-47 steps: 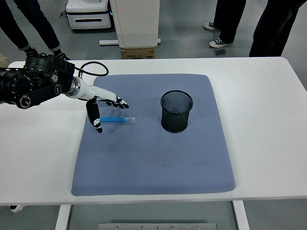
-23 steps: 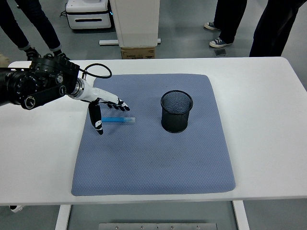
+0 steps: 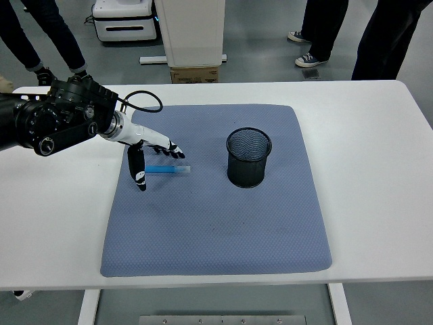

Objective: Left hand places marker in pen holder

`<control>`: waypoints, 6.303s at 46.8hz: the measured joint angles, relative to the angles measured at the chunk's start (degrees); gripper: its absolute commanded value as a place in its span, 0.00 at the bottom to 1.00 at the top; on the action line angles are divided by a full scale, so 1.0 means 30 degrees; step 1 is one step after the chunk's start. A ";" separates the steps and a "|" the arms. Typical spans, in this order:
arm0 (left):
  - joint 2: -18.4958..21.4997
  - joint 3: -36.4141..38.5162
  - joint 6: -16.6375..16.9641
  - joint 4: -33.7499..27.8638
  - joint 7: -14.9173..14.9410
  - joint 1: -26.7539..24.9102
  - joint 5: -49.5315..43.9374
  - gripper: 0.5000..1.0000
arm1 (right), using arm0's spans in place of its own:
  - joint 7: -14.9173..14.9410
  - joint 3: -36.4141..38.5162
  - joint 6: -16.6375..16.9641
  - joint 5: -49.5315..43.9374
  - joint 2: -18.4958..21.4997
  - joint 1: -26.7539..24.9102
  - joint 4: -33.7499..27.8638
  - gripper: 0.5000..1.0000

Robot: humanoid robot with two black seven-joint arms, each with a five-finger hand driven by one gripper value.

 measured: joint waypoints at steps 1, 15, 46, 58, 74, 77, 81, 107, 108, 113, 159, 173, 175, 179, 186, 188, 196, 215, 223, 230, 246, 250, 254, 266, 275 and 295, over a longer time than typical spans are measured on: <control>-0.0020 0.0003 0.0000 0.0000 0.0000 0.0001 0.0057 1.00 | 0.0000 0.0000 0.0000 0.0000 0.0000 0.0001 0.0000 1.00; -0.0181 0.0031 0.0002 0.0047 -0.0001 0.0060 0.0460 0.89 | 0.0000 0.0000 0.0000 0.0000 0.0000 0.0000 0.0000 1.00; -0.0618 0.0034 0.0121 0.0061 0.0002 0.0083 0.1758 0.48 | 0.0000 0.0000 0.0000 0.0000 0.0000 0.0000 0.0000 1.00; -0.0680 0.0020 0.0303 0.0057 0.0030 0.0089 0.1918 0.44 | 0.0000 0.0000 0.0000 0.0000 0.0000 0.0000 0.0000 1.00; -0.0664 -0.0121 0.0643 0.0053 0.0032 -0.0052 0.2347 0.44 | 0.0000 0.0000 0.0000 0.0000 0.0000 0.0000 0.0000 1.00; -0.0655 -0.0160 0.0641 0.0053 0.0033 -0.0104 0.2347 0.44 | 0.0000 0.0000 0.0000 0.0000 0.0000 0.0000 0.0000 1.00; -0.0652 -0.0165 0.0643 0.0053 0.0033 -0.0121 0.2347 0.44 | 0.0000 0.0000 0.0000 0.0000 0.0000 0.0000 0.0000 1.00; -0.0758 -0.0195 0.1584 0.0144 0.0061 -0.0167 0.2901 0.40 | 0.0000 0.0000 0.0000 0.0000 0.0000 0.0000 0.0000 1.00; -0.0760 -0.0196 0.1585 0.0144 0.0061 -0.0168 0.2902 0.40 | 0.0000 0.0000 0.0000 0.0000 0.0000 0.0000 0.0000 1.00; -0.0764 -0.0198 0.1585 0.0145 0.0061 -0.0171 0.2902 0.40 | 0.0000 0.0000 0.0000 0.0000 0.0000 0.0000 0.0000 1.00; -0.1294 -0.0097 0.1410 0.0107 0.0061 0.0033 0.2954 0.17 | 0.0000 0.0000 0.0000 0.0000 0.0000 0.0000 0.0000 1.00; -0.1268 -0.0087 0.1397 0.0098 0.0039 0.0293 0.3051 0.21 | 0.0000 0.0000 0.0000 0.0000 0.0000 0.0000 0.0000 1.00; -0.1247 -0.0087 0.1388 0.0092 0.0035 0.0294 0.3051 0.21 | 0.0000 0.0001 0.0000 0.0000 0.0000 0.0000 0.0000 1.00; -0.1238 -0.0086 0.1383 0.0087 0.0031 0.0294 0.3051 0.20 | 0.0000 0.0000 0.0000 0.0000 0.0000 0.0000 0.0000 1.00; -0.1244 -0.0082 0.1380 0.0086 0.0030 0.0295 0.3078 0.18 | 0.0000 0.0000 0.0000 0.0000 0.0000 0.0000 0.0000 1.00; -0.1252 -0.0081 0.1380 0.0086 0.0030 0.0295 0.3111 0.16 | 0.0000 0.0000 0.0000 0.0000 0.0000 0.0007 -0.0001 1.00; -0.1292 -0.0057 0.1381 0.0086 0.0008 0.0295 0.3275 0.06 | 0.0000 0.0000 0.0000 0.0000 0.0000 0.0003 0.0000 1.00; -0.1266 -0.0050 0.1404 0.0085 0.0000 0.0295 0.3490 0.02 | 0.0000 0.0000 0.0000 0.0000 0.0000 -0.0001 0.0000 1.00; -0.1251 -0.0067 0.1409 0.0085 -0.0028 0.0295 0.3491 0.10 | 0.0000 0.0000 0.0000 0.0000 0.0000 -0.0001 0.0000 1.00; -0.1236 -0.0078 0.1409 0.0085 -0.0048 0.0295 0.3486 0.14 | 0.0000 0.0000 0.0000 0.0000 0.0000 -0.0001 0.0000 1.00; -0.1194 -0.0106 0.1409 0.0086 -0.0059 0.0268 0.3459 0.18 | 0.0000 0.0000 0.0000 0.0000 0.0000 0.0000 0.0000 1.00; -0.1198 -0.0108 0.1408 0.0086 -0.0059 0.0266 0.3447 0.19 | 0.0000 0.0000 0.0000 0.0000 0.0000 0.0000 0.0000 1.00; -0.1203 -0.0109 0.1397 0.0086 -0.0059 0.0266 0.3430 0.19 | 0.0000 0.0000 0.0000 0.0000 0.0000 0.0000 0.0000 1.00; -0.1149 -0.0123 0.1353 0.0086 -0.0060 0.0241 0.3418 0.19 | 0.0000 0.0000 0.0000 0.0000 0.0000 0.0000 0.0000 1.00; -0.1175 -0.0140 0.1351 0.0086 -0.0059 0.0230 0.3429 0.20 | 0.0000 0.0000 0.0000 0.0000 0.0000 0.0000 0.0000 1.00; -0.1147 -0.0141 0.1350 0.0105 -0.0129 0.0231 0.3461 0.02 | 0.0000 0.0000 0.0000 0.0000 0.0000 0.0000 0.0000 1.00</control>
